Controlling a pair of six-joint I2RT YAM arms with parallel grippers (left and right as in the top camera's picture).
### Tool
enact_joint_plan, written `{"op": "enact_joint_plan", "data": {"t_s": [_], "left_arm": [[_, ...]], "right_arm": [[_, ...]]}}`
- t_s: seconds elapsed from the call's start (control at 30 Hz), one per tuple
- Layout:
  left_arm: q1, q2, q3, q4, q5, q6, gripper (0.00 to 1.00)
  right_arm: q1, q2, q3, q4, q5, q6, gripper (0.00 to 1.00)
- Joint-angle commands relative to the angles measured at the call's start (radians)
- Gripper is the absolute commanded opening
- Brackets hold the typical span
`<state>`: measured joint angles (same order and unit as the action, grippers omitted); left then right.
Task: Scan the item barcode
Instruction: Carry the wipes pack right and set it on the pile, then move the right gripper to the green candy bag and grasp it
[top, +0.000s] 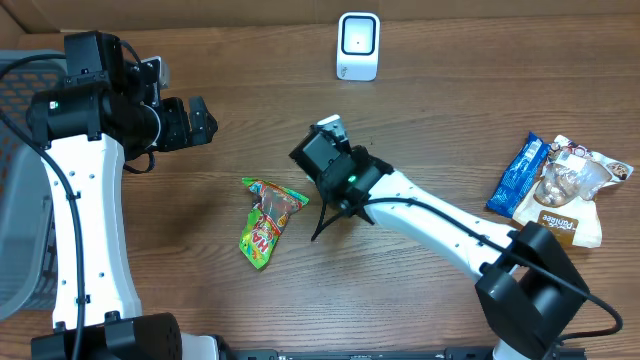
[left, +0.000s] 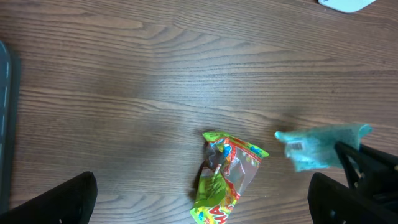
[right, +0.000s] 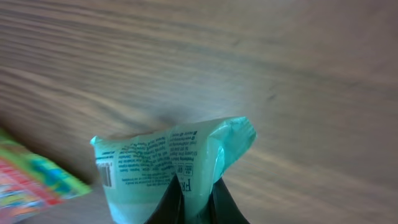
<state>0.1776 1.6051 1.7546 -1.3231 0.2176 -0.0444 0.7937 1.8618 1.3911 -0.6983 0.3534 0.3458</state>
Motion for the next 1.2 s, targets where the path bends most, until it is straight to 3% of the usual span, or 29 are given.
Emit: {"op": "enact_joint_plan", "data": {"t_s": [0.0,0.17,0.4,0.63,0.87,1.0,1.07,1.13,1.17], "left_arm": [[-0.002,-0.004,-0.005,0.0,0.011,0.023,1.0],[-0.002,-0.004,-0.005,0.0,0.011,0.023,0.99],[-0.002,-0.004,-0.005,0.0,0.011,0.023,0.99],[-0.002,-0.004,-0.005,0.0,0.011,0.023,1.0],[-0.002,-0.004,-0.005,0.0,0.011,0.023,1.0],[-0.002,-0.004,-0.005,0.0,0.011,0.023,1.0],[-0.002,-0.004,-0.005,0.0,0.011,0.023,1.0],[-0.002,-0.004,-0.005,0.0,0.011,0.023,1.0],[-0.002,-0.004,-0.005,0.0,0.011,0.023,1.0]], "right_arm": [[-0.116,-0.113,0.018,-0.01,-0.273,0.129,0.04],[-0.392,-0.201,0.018,-0.123,-0.496,0.13,0.04],[-0.748,-0.206,0.01,-0.304,-0.473,0.126,0.04],[-0.946,-0.201,-0.099,-0.282,-0.352,0.126,0.04],[-1.041,-0.2,-0.176,-0.203,-0.351,0.126,0.1],[-1.036,-0.201,-0.136,-0.214,-0.431,0.093,0.31],[-1.021,-0.201,-0.101,-0.23,-0.452,0.051,0.52],[-1.007,-0.201,-0.063,-0.256,-0.452,0.047,0.83],[-0.998,-0.201,-0.04,-0.268,-0.459,0.047,0.93]]}}
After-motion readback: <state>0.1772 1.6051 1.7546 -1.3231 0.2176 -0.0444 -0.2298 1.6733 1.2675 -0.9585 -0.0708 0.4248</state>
